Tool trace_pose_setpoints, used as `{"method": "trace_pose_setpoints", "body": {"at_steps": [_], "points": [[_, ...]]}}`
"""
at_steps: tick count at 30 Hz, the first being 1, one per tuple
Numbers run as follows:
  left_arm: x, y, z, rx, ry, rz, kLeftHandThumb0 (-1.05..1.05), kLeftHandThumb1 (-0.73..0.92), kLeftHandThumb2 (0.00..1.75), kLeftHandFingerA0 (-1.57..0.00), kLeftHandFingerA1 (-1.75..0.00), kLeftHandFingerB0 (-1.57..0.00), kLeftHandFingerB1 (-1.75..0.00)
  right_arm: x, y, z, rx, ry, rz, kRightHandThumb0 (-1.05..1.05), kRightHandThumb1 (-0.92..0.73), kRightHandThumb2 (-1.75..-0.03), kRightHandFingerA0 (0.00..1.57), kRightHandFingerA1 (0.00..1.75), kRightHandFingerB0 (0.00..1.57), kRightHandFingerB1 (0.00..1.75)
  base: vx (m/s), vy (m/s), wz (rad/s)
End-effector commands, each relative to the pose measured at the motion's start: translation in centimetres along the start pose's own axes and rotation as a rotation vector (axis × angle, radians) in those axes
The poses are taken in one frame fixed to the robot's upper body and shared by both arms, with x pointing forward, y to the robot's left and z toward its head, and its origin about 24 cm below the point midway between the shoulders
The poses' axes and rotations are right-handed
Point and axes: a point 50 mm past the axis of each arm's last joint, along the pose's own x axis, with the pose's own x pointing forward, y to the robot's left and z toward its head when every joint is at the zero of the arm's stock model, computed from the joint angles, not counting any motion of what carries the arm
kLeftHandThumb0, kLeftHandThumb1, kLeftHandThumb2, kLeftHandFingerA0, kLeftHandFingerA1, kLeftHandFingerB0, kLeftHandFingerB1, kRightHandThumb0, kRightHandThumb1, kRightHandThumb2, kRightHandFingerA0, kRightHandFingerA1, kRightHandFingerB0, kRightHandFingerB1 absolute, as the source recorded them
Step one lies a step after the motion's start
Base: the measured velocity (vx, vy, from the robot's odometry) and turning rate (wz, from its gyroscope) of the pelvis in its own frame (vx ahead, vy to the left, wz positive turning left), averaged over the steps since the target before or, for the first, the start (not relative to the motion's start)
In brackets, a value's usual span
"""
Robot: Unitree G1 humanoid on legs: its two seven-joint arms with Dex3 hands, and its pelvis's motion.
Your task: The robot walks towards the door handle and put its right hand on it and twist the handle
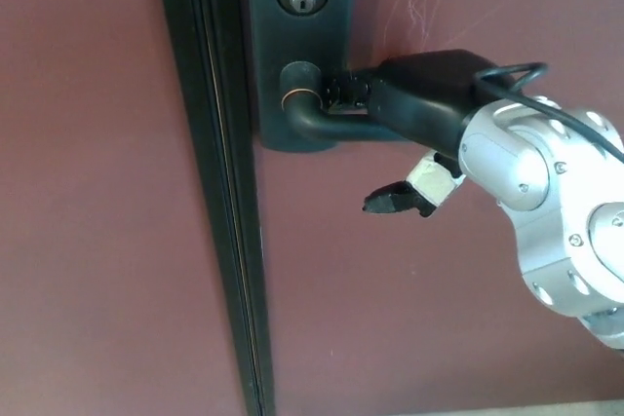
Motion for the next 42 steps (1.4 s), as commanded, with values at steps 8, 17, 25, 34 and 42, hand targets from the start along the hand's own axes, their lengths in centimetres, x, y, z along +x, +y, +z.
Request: {"method": "trace_pose_setpoints", "body": {"at_steps": [8,17,25,34,42], "points": [[-0.2,0.2,-0.5,0.018,0.012,-0.007,-0.32,0.59,0.58,-0.7,-0.48,-0.56,-0.43,0.7,2.2,-0.4,0.013,-0.026,-0.171,-0.14,-0.56,-0.45,0.69,1.75,0.87,1.3,0.0,0.0,0.0],[-0.2,0.1,-0.6,0.021,0.01,-0.005,-0.32,0.59,0.58,-0.69,-0.47,-0.56,-0.42,0.4,2.4,-0.5,0.023,-0.078,-0.301,-0.13,-0.52,-0.55,0.77,1.56,0.92,0.61,0.0,0.0,0.0],[-0.2,0.1,-0.7,0.017,0.012,-0.009,-0.32,0.59,0.58,-0.7,-0.47,-0.56,-0.42,0.4,2.7,-0.7,0.029,-0.083,-0.311,-0.2,-0.51,-0.58,0.8,1.49,0.9,0.62,0.0,0.0,0.0],[-0.2,0.1,-0.5,0.026,0.009,-0.013,-0.32,0.59,0.58,-0.7,-0.47,-0.56,-0.42,-1.0,1.0,-0.2,0.1,-0.093,-0.209,-0.78,-0.48,-0.66,0.0,0.17,0.07,0.23,0.0,0.0,0.0],[-0.2,0.1,-0.6,0.014,0.008,-0.012,-0.32,0.59,0.58,-0.71,-0.47,-0.56,-0.43,-2.4,-1.1,0.7,0.127,-0.138,-0.202,-0.76,-0.47,-0.86,0.02,0.14,0.08,0.23,0.0,0.0,0.0]]}}
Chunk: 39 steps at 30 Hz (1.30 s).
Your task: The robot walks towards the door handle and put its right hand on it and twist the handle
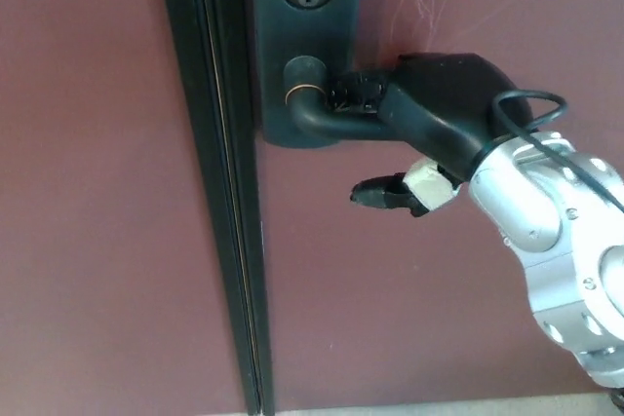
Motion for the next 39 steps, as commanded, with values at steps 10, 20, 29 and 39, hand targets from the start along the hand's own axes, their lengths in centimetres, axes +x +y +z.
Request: {"method": "trace_pose_setpoints", "body": {"at_steps": [10,20,29,39], "points": [[-0.2,0.1,-0.5,0.009,0.006,-0.01,-0.32,0.59,0.59,-0.72,-0.48,-0.56,-0.43,-1.8,-6.6,1.7,0.067,-0.039,0.045,-0.77,-0.61,-0.59,0.05,0.22,0.14,0.26,0.0,0.0,0.0],[-0.3,0.1,-1.0,0.022,0.017,-0.012,-0.31,0.59,0.58,-0.72,-0.48,-0.56,-0.43,-2.3,-8.6,1.4,0.063,-0.017,0.082,-0.78,-0.61,-0.59,0.0,0.23,0.06,0.25,0.0,0.0,0.0],[-0.3,-0.2,-0.9,0.015,0.013,-0.02,-0.32,0.59,0.58,-0.71,-0.47,-0.56,-0.43,-3.0,-9.5,0.6,0.074,0.027,0.094,-0.88,-0.53,-0.89,0.0,0.0,0.0,0.04,0.0,0.0,0.0],[-0.2,0.1,-0.5,-0.002,0.0,-0.014,-0.31,0.59,0.58,-0.72,-0.48,-0.56,-0.43,-8.0,-12.3,-2.1,0.08,0.077,0.063,-0.87,-0.53,-0.88,0.0,0.0,0.0,0.05,0.0,0.0,0.0]]}}
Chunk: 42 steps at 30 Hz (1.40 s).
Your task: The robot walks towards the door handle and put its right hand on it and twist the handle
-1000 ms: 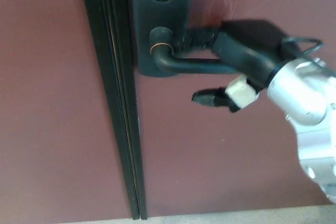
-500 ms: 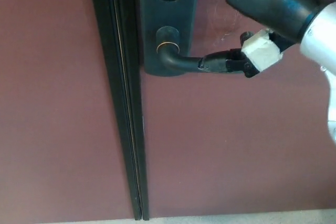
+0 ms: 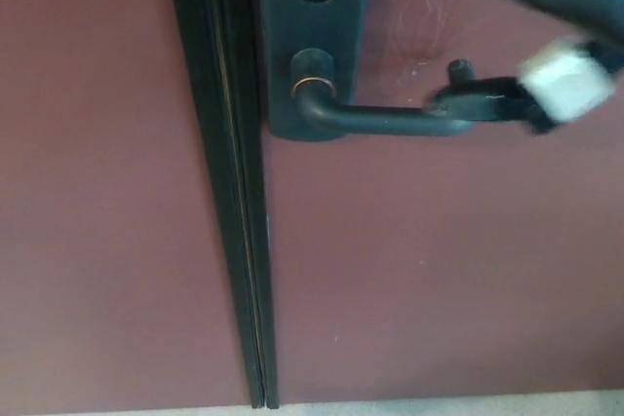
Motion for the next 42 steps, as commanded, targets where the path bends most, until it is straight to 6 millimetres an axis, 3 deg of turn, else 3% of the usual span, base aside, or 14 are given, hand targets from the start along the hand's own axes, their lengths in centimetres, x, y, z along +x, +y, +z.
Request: {"method": "trace_pose_setpoints", "body": {"at_steps": [1,2,6,8,10,16,19,22,26,28,29,40,41,42], "points": [[0.0,0.0,-0.1,0.002,0.008,-0.015,-0.3,0.59,0.58,-0.73,-0.48,-0.56,-0.43,-7.5,-2.2,-2.1,0.047,0.028,0.029,-0.87,-0.53,-0.88,0.0,0.0,0.0,0.04,0.0,0.0,0.0],[0.0,0.1,-0.1,0.006,0.008,-0.012,-0.31,0.59,0.58,-0.72,-0.48,-0.57,-0.43,-9.7,-2.6,-2.4,0.044,0.044,0.018,-0.88,-0.53,-0.88,0.0,0.0,0.0,0.03,0.0,0.0,0.0],[0.0,0.1,-0.1,0.007,0.008,-0.012,-0.31,0.59,0.58,-0.72,-0.48,-0.57,-0.43,-10.1,-2.6,-2.5,0.043,0.043,0.021,-0.88,-0.53,-0.88,0.0,0.0,0.0,0.03,0.0,0.0,0.0],[-0.1,-0.4,-0.6,-0.018,0.02,-0.017,-0.31,0.59,0.58,-0.72,-0.48,-0.57,-0.43,-16.0,-2.3,-3.7,0.104,0.088,-0.042,-0.84,-0.5,-0.86,0.0,0.0,0.01,0.05,0.0,0.0,0.0],[-0.2,-0.6,-0.7,-0.023,0.021,-0.021,-0.31,0.59,0.58,-0.72,-0.48,-0.57,-0.43,-16.4,-2.2,-3.7,0.107,0.089,-0.041,-0.84,-0.5,-0.86,0.0,0.0,0.01,0.05,0.0,0.0,0.0],[-0.2,-1.7,-1.0,-0.111,0.018,-0.036,-0.31,0.59,0.58,-0.69,-0.48,-0.56,-0.43,-21.3,2.4,-7.0,0.324,0.255,-0.002,-0.8,-0.48,-0.84,0.0,0.01,0.02,0.06,0.0,0.0,0.0],[-0.2,-1.7,-1.1,-0.113,0.018,-0.036,-0.31,0.59,0.58,-0.69,-0.48,-0.56,-0.43,-21.6,2.5,-7.0,0.328,0.256,0.001,-0.8,-0.48,-0.84,0.0,0.01,0.02,0.06,0.0,0.0,0.0],[-0.2,-1.5,-0.9,-0.126,0.013,-0.037,-0.31,0.56,0.57,-0.7,-0.49,-0.56,-0.43,-23.6,6.4,-9.3,0.467,0.415,0.035,-0.79,-0.48,-0.85,0.0,0.04,0.02,0.09,0.0,0.0,0.0],[-0.1,-1.5,-0.7,-0.135,0.004,-0.042,-0.31,0.54,0.56,-0.69,-0.49,-0.56,-0.42,-24.0,10.5,-11.3,0.564,0.55,0.109,-0.8,-0.49,-0.86,0.0,0.04,0.02,0.12,0.0,0.0,0.0],[-0.1,-1.5,-0.6,-0.114,0.004,-0.044,-0.31,0.54,0.56,-0.69,-0.49,-0.55,-0.42,-23.8,13.0,-12.4,0.626,0.608,0.162,-0.81,-0.49,-0.87,0.0,0.03,0.03,0.12,0.0,0.0,0.0],[-0.1,-1.4,-0.5,-0.116,0.003,-0.043,-0.32,0.54,0.57,-0.68,-0.49,-0.54,-0.42,-23.3,15.6,-13.9,0.675,0.666,0.218,-0.81,-0.5,-0.87,0.0,0.03,0.03,0.11,0.0,0.0,0.0],[0.1,-1.0,0.4,-0.135,-0.029,-0.027,-0.37,0.57,0.57,-0.66,-0.5,-0.53,-0.41,-20.2,29.3,-20.8,0.843,0.969,0.486,-0.76,-0.5,-0.88,0.03,0.19,0.06,0.19,0.0,0.0,0.0],[0.2,-1.0,0.4,-0.142,-0.03,-0.025,-0.45,0.47,0.78,-0.57,-0.58,-0.46,-0.52,-19.6,31.1,-21.2,0.849,1.019,0.522,-0.78,-0.51,-0.89,0.03,0.2,0.07,0.18,0.0,0.0,0.0],[0.2,-1.0,0.4,-0.146,-0.029,-0.024,-0.4,0.57,0.57,-0.61,-0.47,-0.51,-0.41,-19.3,32.1,-21.3,0.854,1.043,0.541,-0.79,-0.52,-0.9,0.03,0.2,0.07,0.18,0.0,0.0,0.0]]}}
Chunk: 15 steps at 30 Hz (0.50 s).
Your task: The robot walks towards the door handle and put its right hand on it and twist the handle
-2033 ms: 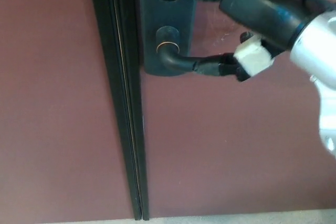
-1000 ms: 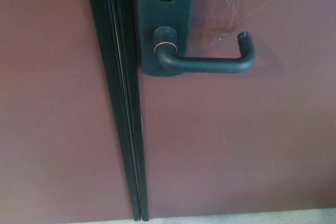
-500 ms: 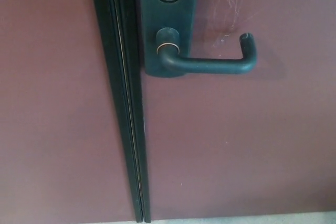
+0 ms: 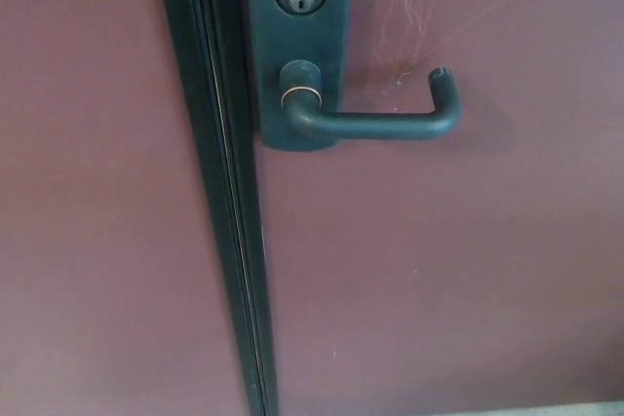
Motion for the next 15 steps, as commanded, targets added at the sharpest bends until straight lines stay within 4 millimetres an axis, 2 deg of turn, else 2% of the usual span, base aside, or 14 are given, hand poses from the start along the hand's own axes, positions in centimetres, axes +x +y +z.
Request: {"method": "trace_pose_setpoints", "body": {"at_steps": [1,2,3,5,6,7,8,10,12,13,15], "points": [[-0.1,-1.0,-0.5,-0.084,0.004,-0.038,-0.4,0.57,0.57,-0.61,-0.47,-0.51,-0.41,10.1,6.6,-9.7,-0.016,0.341,0.083,-0.79,-0.52,-0.9,0.03,0.2,0.07,0.18,0.0,0.0,0.0],[-0.1,-1.0,-0.5,-0.084,0.004,-0.038,-0.4,0.57,0.57,-0.61,-0.47,-0.51,-0.41,10.2,6.7,-9.8,-0.015,0.343,0.084,-0.79,-0.52,-0.9,0.03,0.2,0.07,0.18,0.0,0.0,0.0],[0.0,-1.0,-0.3,-0.085,-0.003,-0.041,-0.42,0.57,0.57,-0.58,-0.45,-0.49,-0.4,11.4,8.0,-10.4,0.006,0.403,0.098,-0.79,-0.53,-0.91,0.03,0.21,0.07,0.17,0.0,0.0,0.0],[0.0,-1.0,-0.1,-0.082,-0.002,-0.041,-0.45,0.57,0.58,-0.57,-0.45,-0.48,-0.4,12.0,8.9,-10.8,0.015,0.438,0.099,-0.77,-0.54,-0.93,0.02,0.25,0.03,0.19,0.0,0.0,0.0],[0.1,-1.0,0.0,-0.084,-0.004,-0.043,-0.52,0.47,0.78,-0.49,-0.54,-0.43,-0.5,12.2,9.4,-11.1,0.024,0.455,0.099,-0.8,-0.71,-0.61,0.03,0.26,0.01,0.23,0.0,0.0,0.0],[0.1,-1.0,0.1,-0.085,-0.004,-0.044,-0.52,0.47,0.78,-0.49,-0.54,-0.43,-0.5,12.3,9.7,-11.2,0.029,0.463,0.099,-0.8,-0.71,-0.61,0.03,0.26,0.01,0.23,0.0,0.0,0.0],[0.1,-1.0,0.1,-0.084,-0.005,-0.043,-0.53,0.47,0.78,-0.49,-0.54,-0.43,-0.5,12.4,10.3,-11.5,0.041,0.476,0.102,-0.82,-0.58,-0.96,0.03,0.23,0.04,0.17,0.0,0.0,0.0],[0.2,-0.9,0.4,-0.086,-0.014,-0.04,-0.53,0.47,0.79,-0.48,-0.54,-0.43,-0.5,12.7,11.9,-12.1,0.035,0.502,0.108,-0.93,-0.68,-0.99,0.09,0.16,0.09,0.1,0.0,0.0,0.0],[0.2,-0.8,0.6,-0.087,-0.017,-0.036,-0.54,0.47,0.79,-0.48,-0.53,-0.42,-0.5,12.6,13.7,-13.1,0.019,0.531,0.119,-0.93,-0.68,-0.99,0.08,0.15,0.08,0.09,0.0,0.0,0.0],[0.3,-0.8,0.7,-0.087,-0.019,-0.036,-0.5,0.57,0.58,-0.54,-0.43,-0.47,-0.39,12.5,14.1,-13.4,0.019,0.539,0.122,-0.93,-0.68,-0.99,0.08,0.15,0.08,0.09,0.0,0.0,0.0],[0.3,-0.7,1.0,-0.089,-0.024,-0.032,-0.5,0.58,0.58,-0.54,-0.43,-0.47,-0.39,12.5,14.7,-13.8,0.005,0.555,0.127,-0.93,-0.69,-1.0,0.08,0.15,0.08,0.09,0.0,0.0,0.0]]}}
